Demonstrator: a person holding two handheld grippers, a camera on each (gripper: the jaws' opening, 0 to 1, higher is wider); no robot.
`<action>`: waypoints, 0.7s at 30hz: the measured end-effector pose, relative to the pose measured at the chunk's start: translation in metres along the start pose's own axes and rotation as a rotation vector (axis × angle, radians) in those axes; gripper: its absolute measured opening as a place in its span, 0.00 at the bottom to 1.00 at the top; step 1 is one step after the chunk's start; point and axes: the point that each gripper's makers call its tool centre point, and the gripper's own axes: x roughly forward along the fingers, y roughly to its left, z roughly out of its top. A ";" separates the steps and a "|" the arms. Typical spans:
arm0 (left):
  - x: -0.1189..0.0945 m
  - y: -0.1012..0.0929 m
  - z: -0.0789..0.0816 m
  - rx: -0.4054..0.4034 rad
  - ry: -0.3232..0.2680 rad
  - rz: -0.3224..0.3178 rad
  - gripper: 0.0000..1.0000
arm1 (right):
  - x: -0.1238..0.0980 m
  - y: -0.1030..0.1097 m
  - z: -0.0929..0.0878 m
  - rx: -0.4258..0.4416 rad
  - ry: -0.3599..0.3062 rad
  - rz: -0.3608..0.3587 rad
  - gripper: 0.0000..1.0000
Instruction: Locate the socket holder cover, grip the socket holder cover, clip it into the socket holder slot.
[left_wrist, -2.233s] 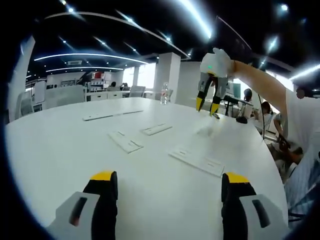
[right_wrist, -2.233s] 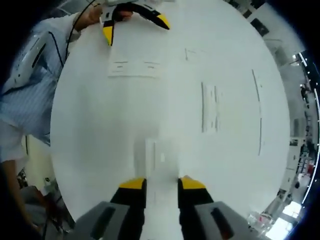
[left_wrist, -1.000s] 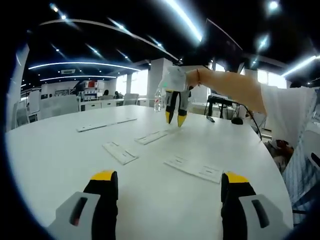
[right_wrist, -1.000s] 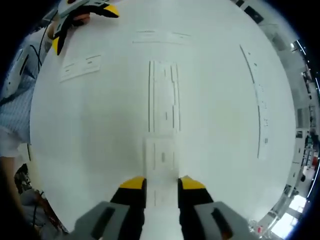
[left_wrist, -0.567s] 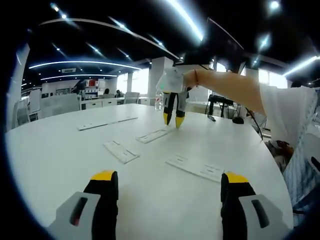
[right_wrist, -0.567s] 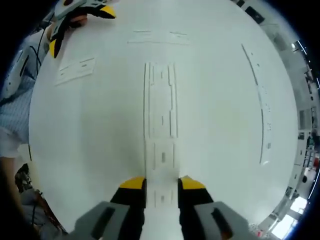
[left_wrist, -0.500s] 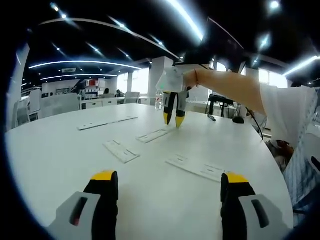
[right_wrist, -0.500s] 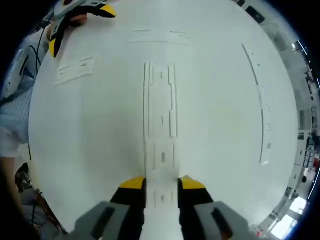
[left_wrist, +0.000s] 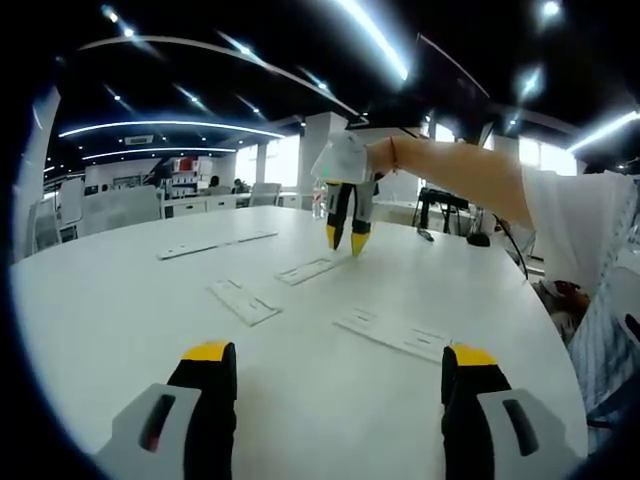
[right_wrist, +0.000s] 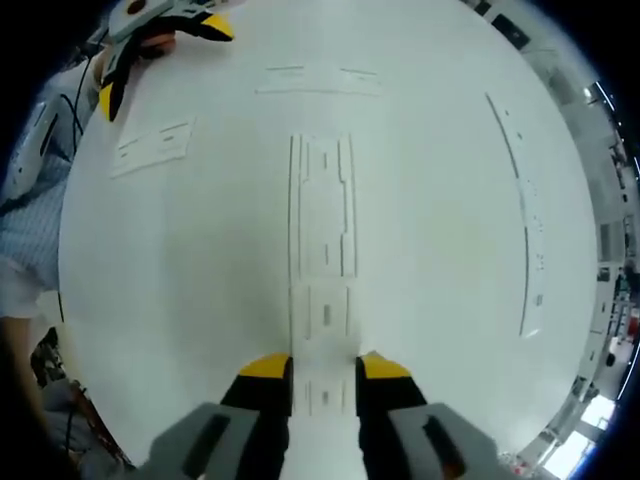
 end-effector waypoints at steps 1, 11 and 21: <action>0.000 0.000 0.000 0.000 -0.001 0.000 0.84 | 0.000 0.000 0.000 0.000 0.000 0.000 0.26; 0.001 -0.001 0.000 0.000 0.002 -0.003 0.84 | 0.000 -0.001 0.003 -0.003 0.008 0.002 0.26; 0.001 -0.002 -0.001 -0.005 0.005 -0.004 0.84 | -0.001 0.000 0.007 -0.001 0.001 0.003 0.26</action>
